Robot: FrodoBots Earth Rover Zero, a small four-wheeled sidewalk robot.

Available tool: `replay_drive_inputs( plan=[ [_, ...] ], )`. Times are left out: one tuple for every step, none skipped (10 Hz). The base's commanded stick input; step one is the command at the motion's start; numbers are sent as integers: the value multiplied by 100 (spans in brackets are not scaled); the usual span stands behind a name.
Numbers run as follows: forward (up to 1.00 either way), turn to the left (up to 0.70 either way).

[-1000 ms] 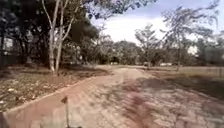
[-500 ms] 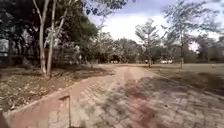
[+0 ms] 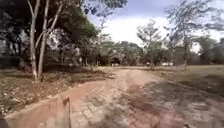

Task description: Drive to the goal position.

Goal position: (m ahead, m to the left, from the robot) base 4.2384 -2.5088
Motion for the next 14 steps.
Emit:
replay_drive_inputs(
  plan=[
    [85,0],
    [85,0],
    [85,0],
    [85,0],
    [85,0],
    [85,0],
    [85,0],
    [85,0],
    [85,-33],
    [85,-16],
    [85,0],
    [85,0],
    [85,0],
    [85,0]
  ],
)
